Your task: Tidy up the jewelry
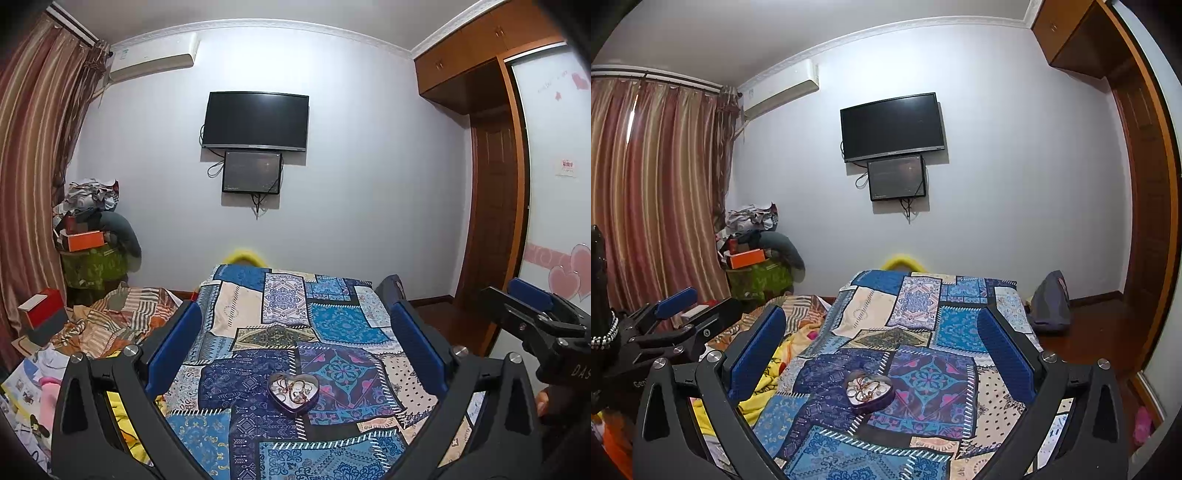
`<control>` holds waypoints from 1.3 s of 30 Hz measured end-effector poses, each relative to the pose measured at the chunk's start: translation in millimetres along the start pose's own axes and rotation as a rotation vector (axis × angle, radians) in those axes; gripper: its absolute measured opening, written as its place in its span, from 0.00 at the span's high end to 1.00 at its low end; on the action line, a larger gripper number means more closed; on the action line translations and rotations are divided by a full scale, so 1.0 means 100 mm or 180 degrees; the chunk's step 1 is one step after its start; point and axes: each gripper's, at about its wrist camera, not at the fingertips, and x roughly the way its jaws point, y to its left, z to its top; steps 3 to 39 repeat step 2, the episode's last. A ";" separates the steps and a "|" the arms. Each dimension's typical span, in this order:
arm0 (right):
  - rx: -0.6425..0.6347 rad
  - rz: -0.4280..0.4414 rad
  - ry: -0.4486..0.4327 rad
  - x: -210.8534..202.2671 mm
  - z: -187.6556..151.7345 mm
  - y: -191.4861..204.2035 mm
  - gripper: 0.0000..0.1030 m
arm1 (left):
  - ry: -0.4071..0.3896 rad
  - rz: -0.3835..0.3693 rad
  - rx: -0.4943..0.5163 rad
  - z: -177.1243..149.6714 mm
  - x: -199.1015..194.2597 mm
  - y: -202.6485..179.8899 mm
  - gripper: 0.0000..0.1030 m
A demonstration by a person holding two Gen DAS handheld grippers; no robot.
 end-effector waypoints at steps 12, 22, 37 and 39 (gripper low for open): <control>0.0004 -0.0009 0.0008 0.01 0.00 -0.01 0.00 | 0.0006 -0.0009 0.0000 0.00 0.00 0.00 0.00; 0.0004 -0.0009 0.0008 0.01 0.00 -0.01 0.00 | 0.0006 -0.0009 0.0000 0.00 0.00 0.00 0.00; 0.0004 -0.0009 0.0008 0.01 0.00 -0.01 0.00 | 0.0006 -0.0009 0.0000 0.00 0.00 0.00 0.00; 0.0004 -0.0009 0.0008 0.01 0.00 -0.01 0.00 | 0.0006 -0.0009 0.0000 0.00 0.00 0.00 0.00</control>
